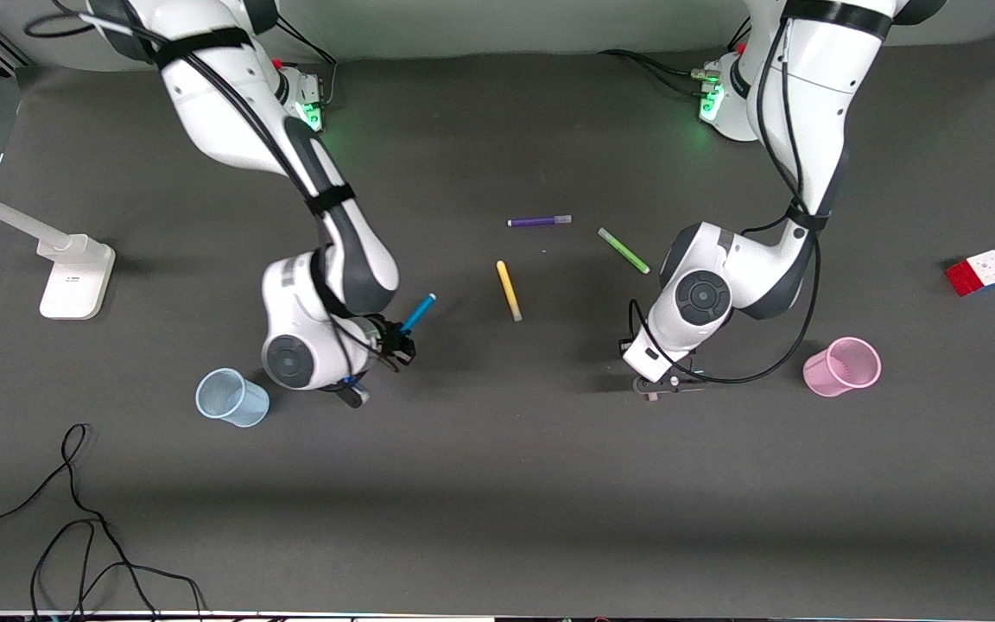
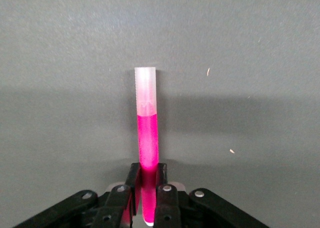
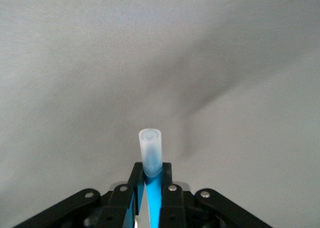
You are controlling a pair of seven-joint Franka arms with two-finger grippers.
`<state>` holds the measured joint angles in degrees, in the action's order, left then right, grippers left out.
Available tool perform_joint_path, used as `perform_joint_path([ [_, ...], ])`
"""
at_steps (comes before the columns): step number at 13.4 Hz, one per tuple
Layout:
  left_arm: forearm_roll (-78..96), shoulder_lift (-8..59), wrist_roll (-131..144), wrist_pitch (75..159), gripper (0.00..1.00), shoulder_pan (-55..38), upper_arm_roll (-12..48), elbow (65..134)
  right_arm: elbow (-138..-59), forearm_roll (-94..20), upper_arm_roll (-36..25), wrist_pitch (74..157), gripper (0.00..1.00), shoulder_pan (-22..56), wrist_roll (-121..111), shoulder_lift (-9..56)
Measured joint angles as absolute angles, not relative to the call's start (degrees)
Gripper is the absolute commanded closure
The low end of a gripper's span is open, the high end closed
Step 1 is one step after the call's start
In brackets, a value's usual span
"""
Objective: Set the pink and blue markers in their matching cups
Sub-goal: 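Carry the blue marker over the blue cup while the left gripper carries pink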
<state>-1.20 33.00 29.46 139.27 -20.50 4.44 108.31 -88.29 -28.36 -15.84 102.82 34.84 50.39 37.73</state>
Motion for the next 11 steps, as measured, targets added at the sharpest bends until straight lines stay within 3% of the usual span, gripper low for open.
perform_joint_path([
  [3,-1.2,30.7,29.6,137.4,1.0,-19.8,3.9,107.1,-85.5,-21.2,-20.0,96.3,1.0,34.7,50.4,32.9],
  [8,-1.2,21.4,23.7,118.9,1.0,-13.7,3.6,101.8,-84.9,-12.2,-30.7,96.3,1.0,34.3,47.4,30.0],
  [11,-1.2,16.0,14.9,110.6,1.0,-8.3,3.5,101.3,-84.0,-7.1,-33.9,100.1,1.0,34.0,47.0,29.3],
])
